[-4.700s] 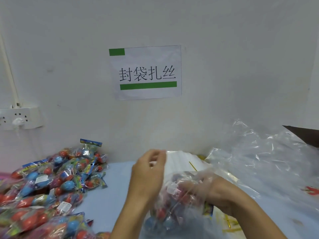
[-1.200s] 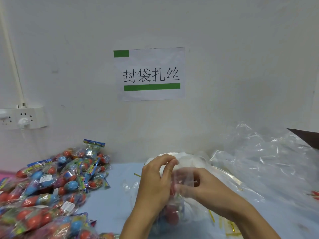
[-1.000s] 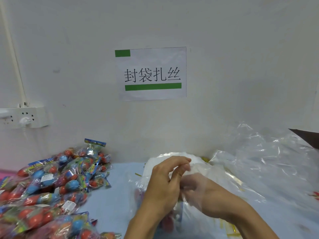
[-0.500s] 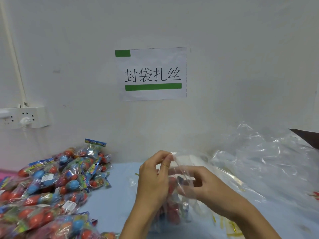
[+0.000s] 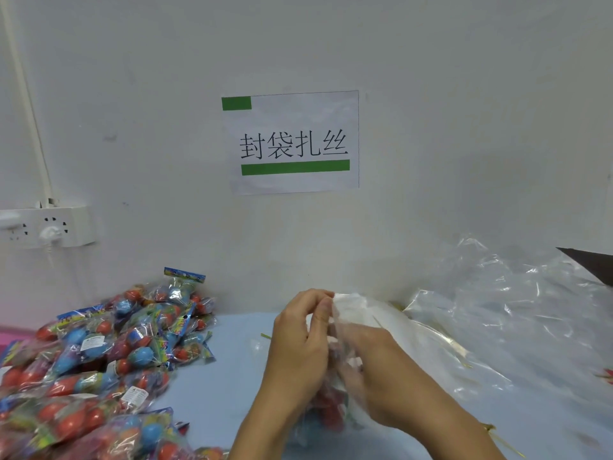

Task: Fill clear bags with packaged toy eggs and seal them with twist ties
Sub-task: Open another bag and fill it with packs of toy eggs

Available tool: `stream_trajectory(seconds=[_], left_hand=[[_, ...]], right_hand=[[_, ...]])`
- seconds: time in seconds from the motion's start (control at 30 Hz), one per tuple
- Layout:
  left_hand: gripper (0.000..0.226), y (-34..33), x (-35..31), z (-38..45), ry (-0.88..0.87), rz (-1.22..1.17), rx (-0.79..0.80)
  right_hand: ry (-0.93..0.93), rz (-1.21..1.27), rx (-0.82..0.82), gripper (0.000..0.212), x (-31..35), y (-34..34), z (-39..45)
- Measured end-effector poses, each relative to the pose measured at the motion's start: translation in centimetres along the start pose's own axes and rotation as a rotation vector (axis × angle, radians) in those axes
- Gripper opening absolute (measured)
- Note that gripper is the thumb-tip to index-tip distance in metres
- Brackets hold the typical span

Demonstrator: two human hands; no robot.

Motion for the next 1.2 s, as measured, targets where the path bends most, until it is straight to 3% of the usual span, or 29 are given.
stream_trajectory(seconds=[0.03, 0.13, 0.23, 0.3, 0.37, 0.43, 0.5, 0.6, 0.77, 1.0, 1.07, 1.13, 1.2], left_hand=[[0.022, 0.1, 0.2, 0.1, -0.001, -0.003, -0.037], [0.026, 0.5, 0.6, 0.2, 0.015, -0.030, -0.116], [0.035, 0.6, 0.7, 0.3, 0.015, -0.058, -0.147], [0.034, 0.6, 0.8, 0.4, 0.009, -0.054, -0.149], [0.033, 0.6, 0.8, 0.4, 0.013, -0.066, -0.155], [0.032, 0.6, 0.8, 0.3, 0.016, -0.067, -0.167], [0.032, 0.7, 0.9, 0.3, 0.020, -0.047, -0.195], [0.032, 0.9, 0.9, 0.4, 0.049, -0.039, -0.257], [0.038, 1.2, 0.9, 0.5, 0.042, 0.032, -0.324], [0.038, 2.2, 1.7, 0.9, 0.171, -0.024, -0.479], [0.037, 1.9, 1.9, 0.8, 0.197, -0.056, -0.441], [0.034, 1.5, 1.8, 0.6, 0.201, -0.102, -0.332], [0.030, 1.0, 1.6, 0.3, 0.196, -0.176, -0.213]], right_hand=[[0.009, -0.006, -0.043, 0.019, 0.2, 0.2, 0.0], [0.037, -0.081, -0.125, 0.038, 0.9, 0.6, 0.2], [0.044, -0.177, -0.199, 0.023, 1.1, 0.7, 0.5], [0.007, -0.202, -0.197, 0.011, 1.1, 0.6, 0.5], [-0.012, -0.226, -0.199, 0.021, 1.1, 0.6, 0.5], [0.021, -0.270, -0.204, 0.014, 1.5, 0.9, 0.4], [0.069, -0.219, -0.170, 0.024, 2.3, 1.4, 0.2], [0.145, -0.113, -0.088, 0.021, 3.7, 2.2, 0.0], [0.170, -0.151, -0.036, 0.030, 5.5, 3.4, 0.0], [0.210, -0.128, -0.220, 0.032, 5.7, 4.7, -0.4], [0.184, -0.142, -0.165, 0.017, 4.8, 4.0, -0.3], [0.143, -0.141, -0.121, 0.027, 4.0, 3.2, -0.1], [0.078, -0.144, -0.102, 0.021, 2.8, 2.5, 0.0]])
Point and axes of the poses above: each hand's wrist, its own z-axis towards the middle knuckle, its own y-axis out of the back of the hand, x = y × z, the point moved 1 cm from there along z, towards the middle knuckle, and after that the axes turned 10 degrees about -z, right-handed, at the moved point
